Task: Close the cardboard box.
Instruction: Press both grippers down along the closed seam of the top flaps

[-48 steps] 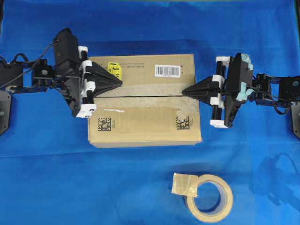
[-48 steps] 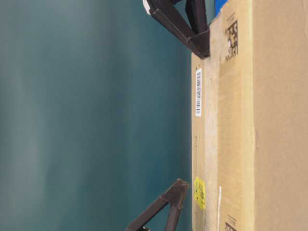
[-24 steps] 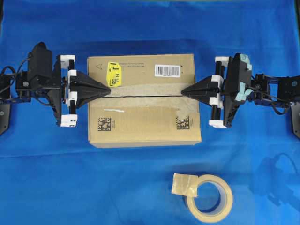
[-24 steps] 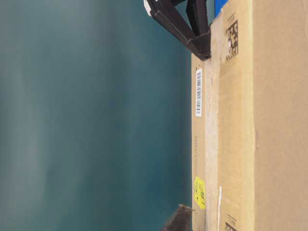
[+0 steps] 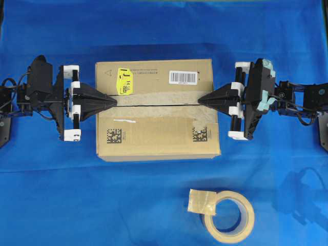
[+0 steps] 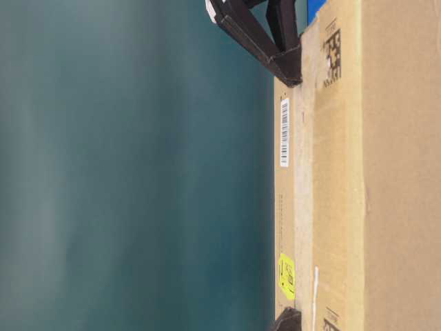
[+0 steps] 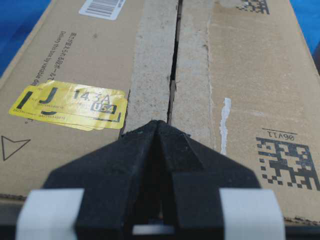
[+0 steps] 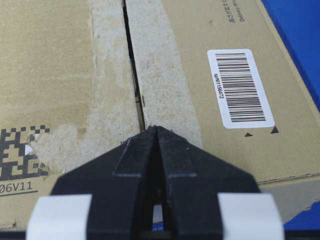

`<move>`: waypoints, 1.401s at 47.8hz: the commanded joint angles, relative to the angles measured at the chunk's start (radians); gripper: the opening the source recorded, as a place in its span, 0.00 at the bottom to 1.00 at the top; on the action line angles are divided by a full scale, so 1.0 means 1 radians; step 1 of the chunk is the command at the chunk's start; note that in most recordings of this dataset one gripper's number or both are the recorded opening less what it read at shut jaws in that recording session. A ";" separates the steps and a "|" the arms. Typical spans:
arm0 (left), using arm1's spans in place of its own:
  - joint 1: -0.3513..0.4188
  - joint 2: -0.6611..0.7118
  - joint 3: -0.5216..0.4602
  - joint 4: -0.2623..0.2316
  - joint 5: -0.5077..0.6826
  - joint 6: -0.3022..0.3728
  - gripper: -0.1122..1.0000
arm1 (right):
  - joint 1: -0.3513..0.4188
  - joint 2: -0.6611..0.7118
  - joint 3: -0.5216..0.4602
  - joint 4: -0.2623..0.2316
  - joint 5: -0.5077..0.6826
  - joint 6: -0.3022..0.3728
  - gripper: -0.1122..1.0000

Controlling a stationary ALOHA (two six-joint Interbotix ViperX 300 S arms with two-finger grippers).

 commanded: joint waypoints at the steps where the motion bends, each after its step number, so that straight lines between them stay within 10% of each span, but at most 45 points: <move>1: -0.008 -0.003 -0.002 0.002 -0.006 0.003 0.10 | 0.003 -0.005 -0.014 0.002 -0.008 0.002 0.10; 67: -0.044 0.018 -0.029 0.002 0.061 0.003 0.10 | 0.021 -0.006 -0.015 0.002 -0.008 0.005 0.10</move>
